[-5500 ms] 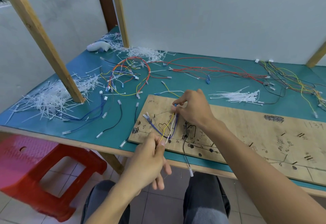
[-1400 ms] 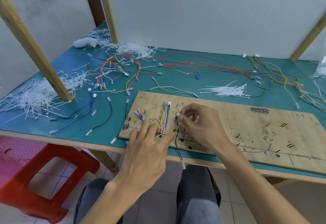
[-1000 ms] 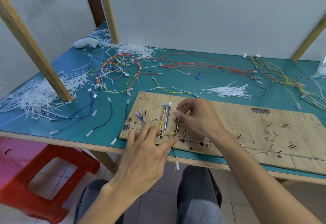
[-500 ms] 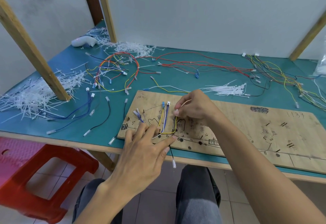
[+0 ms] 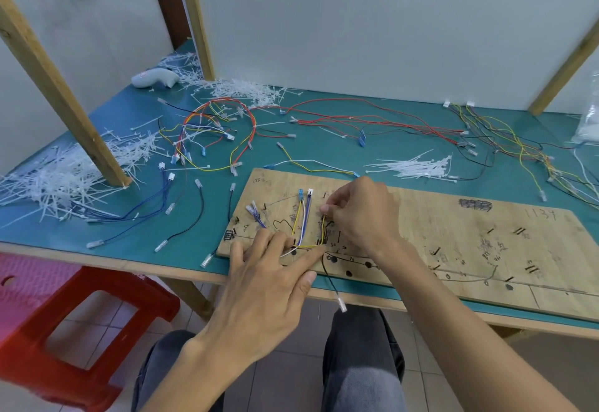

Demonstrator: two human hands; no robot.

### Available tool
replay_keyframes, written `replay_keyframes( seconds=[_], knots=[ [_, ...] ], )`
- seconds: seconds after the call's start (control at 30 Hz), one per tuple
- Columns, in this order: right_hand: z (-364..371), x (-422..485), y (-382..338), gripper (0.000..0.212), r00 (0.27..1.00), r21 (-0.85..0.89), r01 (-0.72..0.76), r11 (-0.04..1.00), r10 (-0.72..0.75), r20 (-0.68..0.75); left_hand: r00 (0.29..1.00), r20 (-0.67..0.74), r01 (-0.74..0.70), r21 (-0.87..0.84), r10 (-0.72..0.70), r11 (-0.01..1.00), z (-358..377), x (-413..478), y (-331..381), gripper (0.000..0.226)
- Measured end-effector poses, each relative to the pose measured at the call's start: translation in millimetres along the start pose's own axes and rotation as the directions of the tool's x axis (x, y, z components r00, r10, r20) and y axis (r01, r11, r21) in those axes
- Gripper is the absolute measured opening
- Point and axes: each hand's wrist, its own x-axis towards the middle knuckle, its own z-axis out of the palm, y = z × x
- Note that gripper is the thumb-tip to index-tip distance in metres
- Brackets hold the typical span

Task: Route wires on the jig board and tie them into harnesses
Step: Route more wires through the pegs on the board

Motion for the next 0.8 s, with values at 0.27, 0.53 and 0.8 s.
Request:
replay_keyframes(
  seconds=[0.27,0.53,0.8],
  knots=[
    [3.0,-32.4,16.0,0.019,0.976,0.047,0.213,0.976,-0.210,-0.059,1.000,-0.003,0.017,0.063,-0.017,0.998,-2.4,2.5,6.1,0.041],
    [-0.9,-56.7,16.0,0.013,0.961,-0.018,0.278,0.960,-0.277,0.018,0.997,-0.076,0.018,0.028,-0.016,0.999,1.2,-2.0,2.3,0.037],
    [15.6,-92.4,11.0,0.014,0.948,-0.023,0.271,0.962,-0.271,-0.168,0.966,-0.233,0.077,-0.151,-0.111,0.986,0.6,-4.7,-8.9,0.023]
  ],
)
